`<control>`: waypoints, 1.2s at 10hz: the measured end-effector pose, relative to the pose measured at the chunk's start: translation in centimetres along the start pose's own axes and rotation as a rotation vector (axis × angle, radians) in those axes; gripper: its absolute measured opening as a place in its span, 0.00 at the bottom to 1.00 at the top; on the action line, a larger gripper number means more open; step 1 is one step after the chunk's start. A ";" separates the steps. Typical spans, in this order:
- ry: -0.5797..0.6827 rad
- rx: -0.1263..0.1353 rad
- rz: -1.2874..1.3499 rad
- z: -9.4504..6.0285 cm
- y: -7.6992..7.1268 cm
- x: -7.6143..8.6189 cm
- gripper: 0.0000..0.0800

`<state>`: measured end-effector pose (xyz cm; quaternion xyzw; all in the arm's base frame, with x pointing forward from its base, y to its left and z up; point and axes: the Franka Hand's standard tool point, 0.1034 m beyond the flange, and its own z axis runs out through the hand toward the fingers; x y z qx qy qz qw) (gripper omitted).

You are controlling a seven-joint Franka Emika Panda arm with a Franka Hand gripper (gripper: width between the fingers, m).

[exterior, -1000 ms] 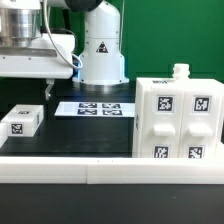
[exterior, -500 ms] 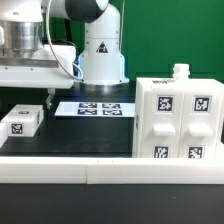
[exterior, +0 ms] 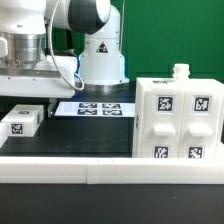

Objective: Assemble cabinet

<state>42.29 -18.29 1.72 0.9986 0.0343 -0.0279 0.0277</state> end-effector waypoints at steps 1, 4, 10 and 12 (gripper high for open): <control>0.000 0.000 -0.001 0.0 -0.1 0.1 1.00; 0.000 0.000 -0.002 0.0 -0.1 0.0 1.00; 0.000 0.000 -0.002 0.0 -0.1 0.0 1.00; 0.000 0.000 -0.002 0.0 -0.1 0.0 0.70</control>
Offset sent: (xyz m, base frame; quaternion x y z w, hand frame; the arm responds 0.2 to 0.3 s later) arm 0.0000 0.0000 0.0000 0.0000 0.0000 0.0000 1.0000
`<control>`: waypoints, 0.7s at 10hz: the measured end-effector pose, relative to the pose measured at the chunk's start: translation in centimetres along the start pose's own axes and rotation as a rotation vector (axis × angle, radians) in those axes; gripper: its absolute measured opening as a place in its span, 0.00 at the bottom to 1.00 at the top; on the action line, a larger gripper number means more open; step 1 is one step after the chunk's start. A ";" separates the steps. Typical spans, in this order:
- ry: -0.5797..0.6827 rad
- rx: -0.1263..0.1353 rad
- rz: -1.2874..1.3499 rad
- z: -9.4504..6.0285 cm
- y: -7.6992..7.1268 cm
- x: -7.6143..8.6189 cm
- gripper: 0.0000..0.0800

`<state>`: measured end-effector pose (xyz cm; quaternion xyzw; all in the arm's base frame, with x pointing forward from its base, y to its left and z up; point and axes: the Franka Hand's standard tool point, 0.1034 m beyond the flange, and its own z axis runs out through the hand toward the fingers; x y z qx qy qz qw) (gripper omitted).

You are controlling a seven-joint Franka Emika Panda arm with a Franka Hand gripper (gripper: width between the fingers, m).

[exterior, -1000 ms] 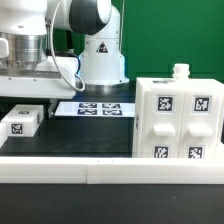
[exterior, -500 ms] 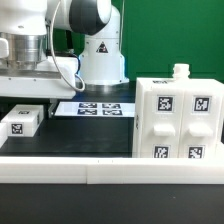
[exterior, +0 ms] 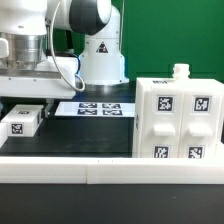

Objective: Assemble cabinet

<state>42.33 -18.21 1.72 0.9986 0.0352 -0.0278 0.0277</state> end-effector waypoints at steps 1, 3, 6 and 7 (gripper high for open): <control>0.000 0.000 0.000 0.0 0.0 0.0 0.70; 0.000 0.000 0.000 0.0 0.0 0.0 0.70; 0.000 0.000 0.000 0.0 0.0 0.0 0.70; 0.000 0.000 0.000 0.0 0.0 0.0 0.70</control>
Offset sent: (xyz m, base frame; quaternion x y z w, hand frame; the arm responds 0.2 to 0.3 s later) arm 0.0000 0.0000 0.0000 0.0000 0.0000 0.0000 1.0000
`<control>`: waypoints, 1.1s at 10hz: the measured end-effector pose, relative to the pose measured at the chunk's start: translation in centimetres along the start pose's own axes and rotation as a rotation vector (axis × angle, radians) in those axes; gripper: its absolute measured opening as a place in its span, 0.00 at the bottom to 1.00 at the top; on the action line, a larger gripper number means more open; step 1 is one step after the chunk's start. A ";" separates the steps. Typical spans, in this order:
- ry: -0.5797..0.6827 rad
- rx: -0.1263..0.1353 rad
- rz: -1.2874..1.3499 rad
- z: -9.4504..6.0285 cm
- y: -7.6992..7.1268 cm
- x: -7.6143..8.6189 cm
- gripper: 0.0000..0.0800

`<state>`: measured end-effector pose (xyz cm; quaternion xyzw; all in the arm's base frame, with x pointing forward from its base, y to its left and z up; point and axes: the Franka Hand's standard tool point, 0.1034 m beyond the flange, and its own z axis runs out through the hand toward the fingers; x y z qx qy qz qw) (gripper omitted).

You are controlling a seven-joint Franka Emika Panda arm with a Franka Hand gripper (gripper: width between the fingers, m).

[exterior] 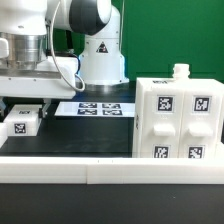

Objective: Assemble cabinet

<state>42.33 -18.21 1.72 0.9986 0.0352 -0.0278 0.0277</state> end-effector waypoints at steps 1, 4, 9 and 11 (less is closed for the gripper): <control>0.001 0.000 0.000 -0.1 0.0 0.0 0.70; 0.022 0.050 0.006 -5.5 -1.6 1.4 0.70; 0.024 0.073 0.136 -13.6 -8.3 6.1 0.70; 0.016 0.063 0.172 -14.9 -11.3 8.6 0.70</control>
Offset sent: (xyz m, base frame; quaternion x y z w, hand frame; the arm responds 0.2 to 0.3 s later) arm 0.0056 0.0194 0.0727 0.0042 -0.0216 0.0176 0.9996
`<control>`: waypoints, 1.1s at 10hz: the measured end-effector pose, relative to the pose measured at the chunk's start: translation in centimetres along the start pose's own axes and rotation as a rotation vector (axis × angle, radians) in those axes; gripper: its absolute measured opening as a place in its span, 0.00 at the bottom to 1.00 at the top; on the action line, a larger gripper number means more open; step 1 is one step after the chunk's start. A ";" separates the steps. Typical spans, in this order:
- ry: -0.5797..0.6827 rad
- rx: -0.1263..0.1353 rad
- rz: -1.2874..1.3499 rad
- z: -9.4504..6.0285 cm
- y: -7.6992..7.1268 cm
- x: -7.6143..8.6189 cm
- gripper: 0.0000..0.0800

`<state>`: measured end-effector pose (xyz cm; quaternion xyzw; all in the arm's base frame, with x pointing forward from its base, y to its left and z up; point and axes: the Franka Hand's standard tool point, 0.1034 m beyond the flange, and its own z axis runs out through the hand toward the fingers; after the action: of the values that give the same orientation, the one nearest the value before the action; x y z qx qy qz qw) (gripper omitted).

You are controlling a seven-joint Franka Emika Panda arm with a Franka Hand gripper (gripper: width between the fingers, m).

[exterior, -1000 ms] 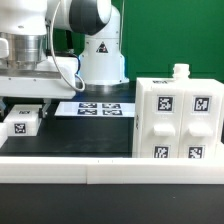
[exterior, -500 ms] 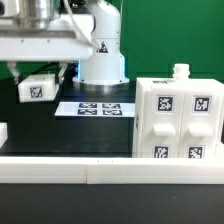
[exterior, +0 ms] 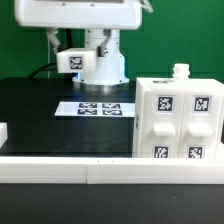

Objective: Assemble cabinet

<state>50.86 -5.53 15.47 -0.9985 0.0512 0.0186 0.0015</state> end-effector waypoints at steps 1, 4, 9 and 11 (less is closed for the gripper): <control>0.001 0.002 -0.021 0.2 0.0 0.0 0.70; -0.002 0.001 -0.021 0.3 0.1 -0.1 0.70; -0.013 0.005 0.035 -1.8 -4.7 1.3 0.70; -0.022 0.003 0.075 -3.2 -7.7 2.9 0.70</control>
Offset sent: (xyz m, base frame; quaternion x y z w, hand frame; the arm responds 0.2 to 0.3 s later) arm 0.0000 0.0000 0.0000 0.0000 0.0000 0.0000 1.0000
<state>54.68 1.77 18.59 -0.9956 0.0886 0.0297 0.0027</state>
